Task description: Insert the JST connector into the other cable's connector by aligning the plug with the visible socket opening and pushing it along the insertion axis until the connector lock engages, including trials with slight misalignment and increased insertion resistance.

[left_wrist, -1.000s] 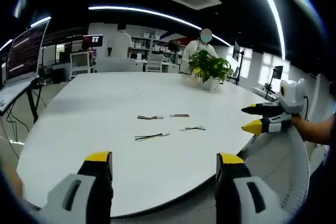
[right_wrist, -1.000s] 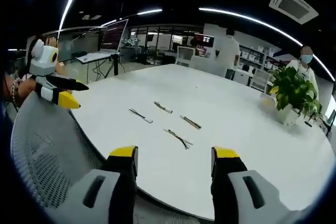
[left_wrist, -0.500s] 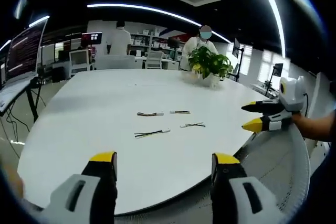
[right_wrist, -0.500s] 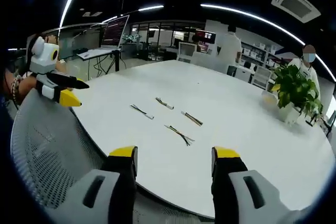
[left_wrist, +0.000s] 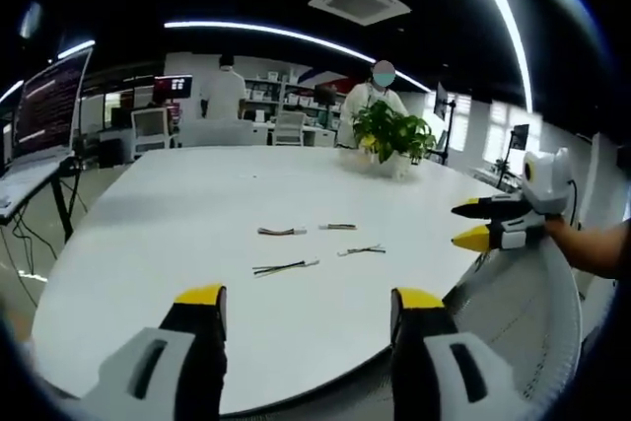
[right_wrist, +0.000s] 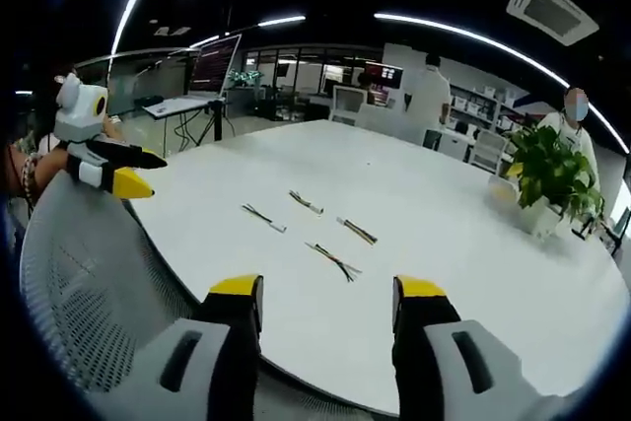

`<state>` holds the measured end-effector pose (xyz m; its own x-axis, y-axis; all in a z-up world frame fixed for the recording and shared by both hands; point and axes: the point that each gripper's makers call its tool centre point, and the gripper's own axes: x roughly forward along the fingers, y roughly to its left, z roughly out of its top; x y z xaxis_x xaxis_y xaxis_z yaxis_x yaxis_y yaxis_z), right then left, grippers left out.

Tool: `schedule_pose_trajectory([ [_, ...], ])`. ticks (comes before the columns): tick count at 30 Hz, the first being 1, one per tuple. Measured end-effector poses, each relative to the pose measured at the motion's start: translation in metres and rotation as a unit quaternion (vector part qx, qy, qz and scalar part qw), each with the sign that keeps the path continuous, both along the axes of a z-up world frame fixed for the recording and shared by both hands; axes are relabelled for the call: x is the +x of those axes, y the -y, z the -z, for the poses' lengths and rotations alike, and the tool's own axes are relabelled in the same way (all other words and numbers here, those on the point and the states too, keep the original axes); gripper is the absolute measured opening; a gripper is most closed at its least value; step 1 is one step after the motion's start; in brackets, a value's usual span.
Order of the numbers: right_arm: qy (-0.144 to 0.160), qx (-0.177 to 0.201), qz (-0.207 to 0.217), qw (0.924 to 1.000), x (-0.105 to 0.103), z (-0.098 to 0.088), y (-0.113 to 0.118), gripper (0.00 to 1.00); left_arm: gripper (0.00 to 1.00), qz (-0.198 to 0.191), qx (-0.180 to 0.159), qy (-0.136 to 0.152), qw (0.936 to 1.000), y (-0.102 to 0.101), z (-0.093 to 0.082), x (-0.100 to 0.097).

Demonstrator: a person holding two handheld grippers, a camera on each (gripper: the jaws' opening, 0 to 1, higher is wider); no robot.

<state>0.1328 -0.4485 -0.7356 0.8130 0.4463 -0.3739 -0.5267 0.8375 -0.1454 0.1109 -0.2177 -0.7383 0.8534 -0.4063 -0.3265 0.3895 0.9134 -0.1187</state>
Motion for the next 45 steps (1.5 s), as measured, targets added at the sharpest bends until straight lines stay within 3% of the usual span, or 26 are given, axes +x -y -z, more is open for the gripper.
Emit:
schedule_pose_trajectory([
  [5,-0.008,-0.006,0.007,0.9999,0.002,0.003,0.002,0.44,0.59,-0.003,-0.001,0.010,0.9999,-0.001,-0.003,0.002],
  [7,0.015,0.002,0.008,0.9998,0.002,-0.005,0.003,0.41,0.59,0.000,-0.002,0.010,0.9999,0.000,-0.003,0.001],
  [9,0.016,0.000,0.009,0.9998,0.001,-0.005,0.003,0.39,0.62,0.001,-0.002,0.012,0.9999,0.001,-0.003,0.001],
  [11,-0.002,-0.006,0.011,0.9999,0.003,0.001,0.002,0.42,0.62,0.001,0.002,-0.005,1.0000,0.000,0.002,0.001],
  [16,0.007,-0.003,0.006,1.0000,0.002,-0.002,0.002,0.41,0.61,0.001,-0.003,0.012,0.9999,0.000,-0.004,0.001],
  [32,-0.003,-0.009,0.001,1.0000,0.002,0.002,0.001,0.41,0.54,0.003,-0.002,-0.001,1.0000,0.002,0.000,0.001],
  [38,-0.002,-0.008,-0.003,1.0000,0.001,0.002,0.000,0.42,0.50,0.003,-0.008,0.012,0.9999,0.003,-0.005,0.000],
  [45,-0.020,-0.021,-0.007,0.9995,-0.001,0.009,0.000,0.43,0.48,-0.001,-0.007,0.010,0.9999,0.002,-0.005,-0.001],
])
